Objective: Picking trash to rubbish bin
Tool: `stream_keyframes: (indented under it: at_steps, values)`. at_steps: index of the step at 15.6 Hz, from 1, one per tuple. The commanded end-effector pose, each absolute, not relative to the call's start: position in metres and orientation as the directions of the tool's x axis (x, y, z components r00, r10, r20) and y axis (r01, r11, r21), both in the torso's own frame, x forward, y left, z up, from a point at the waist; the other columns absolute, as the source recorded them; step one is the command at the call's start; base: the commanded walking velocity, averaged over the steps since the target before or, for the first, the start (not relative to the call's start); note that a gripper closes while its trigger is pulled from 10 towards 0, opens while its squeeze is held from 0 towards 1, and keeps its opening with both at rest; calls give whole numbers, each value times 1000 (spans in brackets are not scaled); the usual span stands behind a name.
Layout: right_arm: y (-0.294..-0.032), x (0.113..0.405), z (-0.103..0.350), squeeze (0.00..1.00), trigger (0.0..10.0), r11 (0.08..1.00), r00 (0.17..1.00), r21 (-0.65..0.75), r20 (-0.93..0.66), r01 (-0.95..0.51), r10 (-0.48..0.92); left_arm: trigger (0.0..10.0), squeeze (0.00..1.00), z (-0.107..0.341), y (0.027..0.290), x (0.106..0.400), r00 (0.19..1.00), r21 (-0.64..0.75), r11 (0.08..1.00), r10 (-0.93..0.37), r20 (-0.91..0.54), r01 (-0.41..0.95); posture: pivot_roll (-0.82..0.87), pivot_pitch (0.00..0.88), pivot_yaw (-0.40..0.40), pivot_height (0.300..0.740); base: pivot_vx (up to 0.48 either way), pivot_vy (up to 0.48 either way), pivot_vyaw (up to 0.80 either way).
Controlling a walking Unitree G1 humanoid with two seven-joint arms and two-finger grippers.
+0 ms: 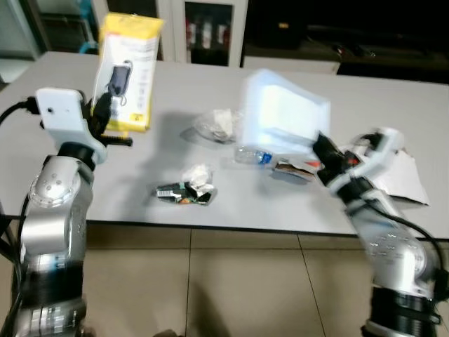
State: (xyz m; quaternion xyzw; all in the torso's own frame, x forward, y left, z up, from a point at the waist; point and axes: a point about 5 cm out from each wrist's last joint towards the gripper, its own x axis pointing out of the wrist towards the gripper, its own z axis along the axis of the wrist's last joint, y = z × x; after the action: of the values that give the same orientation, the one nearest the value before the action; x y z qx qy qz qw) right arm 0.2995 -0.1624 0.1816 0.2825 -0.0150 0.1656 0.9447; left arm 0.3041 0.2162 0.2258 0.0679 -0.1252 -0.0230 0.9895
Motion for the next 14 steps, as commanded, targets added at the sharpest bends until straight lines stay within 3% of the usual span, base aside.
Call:
stream_keyframes:
  at_steps: [1, 4, 5, 6, 10, 11, 14]
  values:
    - [-163, 300, 183, 0, 10000, 824, 954, 483, 121, -297, 273, 10000, 0, 219, 203, 296, 976, 177, 983, -81, 201, 45, 20, 0, -78, 740, 0, 0, 0]
    - [-149, 300, 173, 0, 10000, 831, 957, 484, 64, -276, 281, 10000, 0, 209, 201, 285, 988, 285, 955, -119, 99, 86, 44, 0, -81, 740, 0, 0, 0]
    - [-145, 301, 178, 0, 10000, 827, 960, 494, 64, -267, 272, 10000, 0, 225, 209, 289, 989, 302, 949, -122, 82, 92, 42, 0, -70, 740, 0, 0, 0]
    - [-142, 303, 180, 0, 10000, 819, 960, 508, 73, -268, 269, 10000, 0, 213, 204, 287, 992, 280, 955, -120, 47, 102, 35, 0, -59, 740, 0, 0, 0]
    - [-138, 302, 155, 0, 10000, 865, 974, 466, -24, -188, 224, 10000, 0, 167, 186, 275, 990, 264, 956, -113, -85, 132, 33, 0, -25, 740, -305, 0, 0]
    - [-134, 303, 166, 0, 10000, 850, 973, 486, 3, -204, 232, 10000, 0, 174, 178, 276, 987, 211, 966, -134, -82, 149, 34, 3, -41, 740, -368, 0, 0]
    - [-130, 298, 153, 0, 10000, 861, 969, 466, -31, -202, 244, 10000, 0, 168, 172, 269, 984, 240, 957, -142, -111, 165, 53, 0, -43, 740, -369, 0, 0]
